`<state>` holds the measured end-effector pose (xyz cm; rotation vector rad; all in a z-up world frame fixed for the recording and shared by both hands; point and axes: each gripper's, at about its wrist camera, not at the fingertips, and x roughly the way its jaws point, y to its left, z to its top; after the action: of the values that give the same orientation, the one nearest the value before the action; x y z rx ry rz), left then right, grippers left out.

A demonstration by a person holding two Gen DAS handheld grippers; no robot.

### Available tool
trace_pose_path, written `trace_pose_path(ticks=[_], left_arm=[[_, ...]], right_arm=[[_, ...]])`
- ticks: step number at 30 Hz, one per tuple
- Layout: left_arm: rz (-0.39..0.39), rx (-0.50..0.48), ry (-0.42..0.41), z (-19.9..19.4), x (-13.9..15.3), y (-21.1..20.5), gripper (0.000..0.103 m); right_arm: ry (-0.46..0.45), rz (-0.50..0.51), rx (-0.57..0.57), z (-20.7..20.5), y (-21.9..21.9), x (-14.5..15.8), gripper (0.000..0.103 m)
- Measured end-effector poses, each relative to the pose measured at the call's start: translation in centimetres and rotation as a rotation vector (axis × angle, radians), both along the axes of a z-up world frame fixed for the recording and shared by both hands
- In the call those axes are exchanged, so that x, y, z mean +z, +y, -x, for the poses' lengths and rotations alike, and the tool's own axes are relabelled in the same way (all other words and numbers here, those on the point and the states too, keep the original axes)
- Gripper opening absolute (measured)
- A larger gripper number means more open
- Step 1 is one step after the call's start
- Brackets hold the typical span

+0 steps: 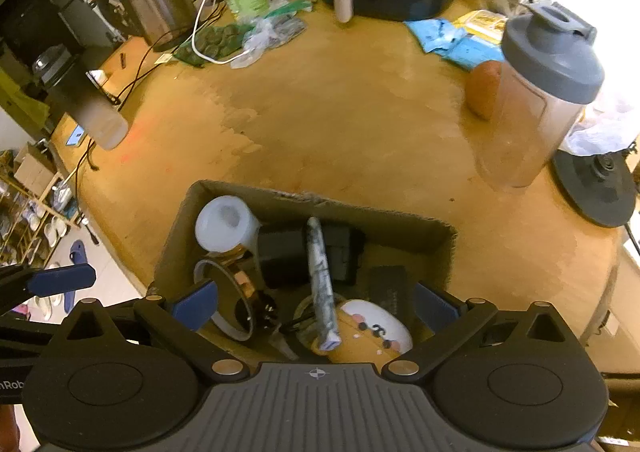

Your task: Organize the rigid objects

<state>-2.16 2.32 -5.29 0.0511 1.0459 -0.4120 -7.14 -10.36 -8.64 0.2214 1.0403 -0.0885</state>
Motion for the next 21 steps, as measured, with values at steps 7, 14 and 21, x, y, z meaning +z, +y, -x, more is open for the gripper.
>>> trace_pose_path(ticks=[7,14,21], left_arm=[[-0.003,0.011,-0.084,-0.2,0.8,-0.6,0.103],[-0.097,-0.041,-0.165,0.0,1.3,-2.0,0.103],[-0.180,-0.045,-0.134,-0.5,1.2,-2.4,0.103]], right_arm=[[-0.049,0.041,-0.031,0.9,-1.0,0.6,0.103],[-0.081,0.086,-0.056,1.7,-1.8,0.7,0.103],[-0.063,0.128,-0.069,2.2,-1.9,0.7,0.103]])
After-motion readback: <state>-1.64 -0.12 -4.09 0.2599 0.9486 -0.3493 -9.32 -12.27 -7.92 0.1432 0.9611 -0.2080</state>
